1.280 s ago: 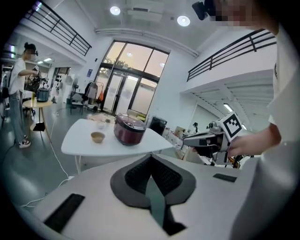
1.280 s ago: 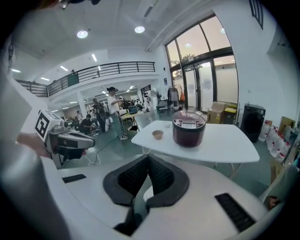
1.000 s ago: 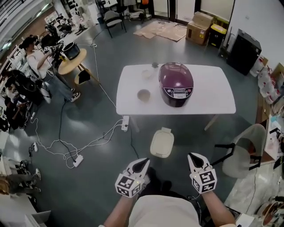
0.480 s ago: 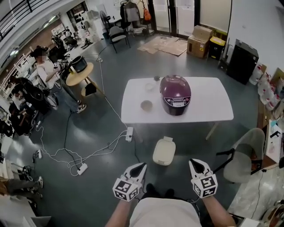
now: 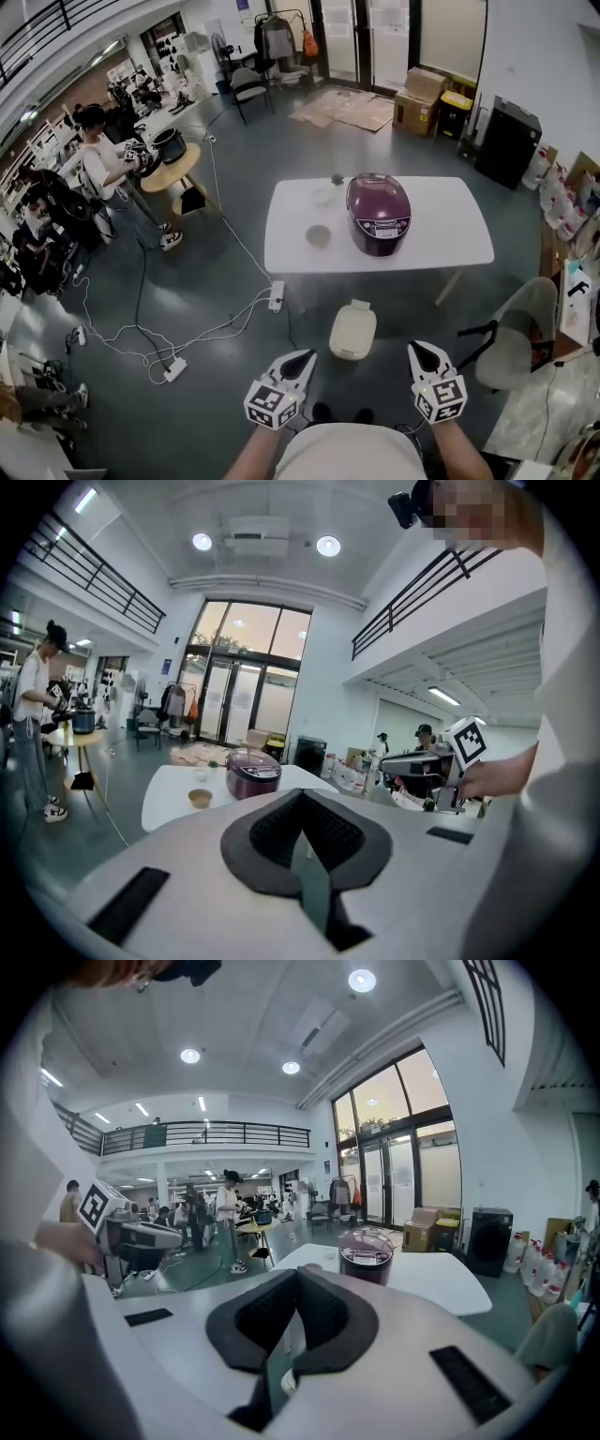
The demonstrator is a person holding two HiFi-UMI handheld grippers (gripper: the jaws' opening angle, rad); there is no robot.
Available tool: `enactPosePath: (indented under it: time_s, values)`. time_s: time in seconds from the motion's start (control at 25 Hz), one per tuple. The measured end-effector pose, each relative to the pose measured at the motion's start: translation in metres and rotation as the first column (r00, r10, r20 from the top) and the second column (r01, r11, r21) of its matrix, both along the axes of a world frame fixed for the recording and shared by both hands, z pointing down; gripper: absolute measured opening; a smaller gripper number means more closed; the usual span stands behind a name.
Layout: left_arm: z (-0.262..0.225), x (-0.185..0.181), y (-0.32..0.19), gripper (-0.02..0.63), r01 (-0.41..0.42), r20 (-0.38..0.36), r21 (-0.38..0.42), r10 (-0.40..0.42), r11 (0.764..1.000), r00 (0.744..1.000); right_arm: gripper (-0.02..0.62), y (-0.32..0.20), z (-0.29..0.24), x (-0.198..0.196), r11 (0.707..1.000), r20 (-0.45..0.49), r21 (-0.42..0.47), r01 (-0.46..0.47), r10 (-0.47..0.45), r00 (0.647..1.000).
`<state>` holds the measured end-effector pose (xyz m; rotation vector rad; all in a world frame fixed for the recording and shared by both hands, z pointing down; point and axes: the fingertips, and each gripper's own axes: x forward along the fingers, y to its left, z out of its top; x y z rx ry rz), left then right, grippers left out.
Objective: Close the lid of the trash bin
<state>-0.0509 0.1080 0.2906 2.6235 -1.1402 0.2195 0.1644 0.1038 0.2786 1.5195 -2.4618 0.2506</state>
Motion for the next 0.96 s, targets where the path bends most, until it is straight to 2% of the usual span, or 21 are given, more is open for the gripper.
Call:
enactPosePath:
  time_s: [0.36,0.96]
  values:
    - [-0.003,-0.015,-0.012,0.015,0.014,-0.009,0.009,-0.014,1.0,1.0,0.011,-0.003,-0.005,-0.008,1.0,-0.013,0.003,0.001,-0.001,1.0]
    - [-0.003,-0.015,-0.012,0.017,0.035,-0.036,0.007,-0.035,0.999,0.999,0.012,0.0,-0.01,-0.007,1.0,-0.024,0.005,0.003,-0.003,1.0]
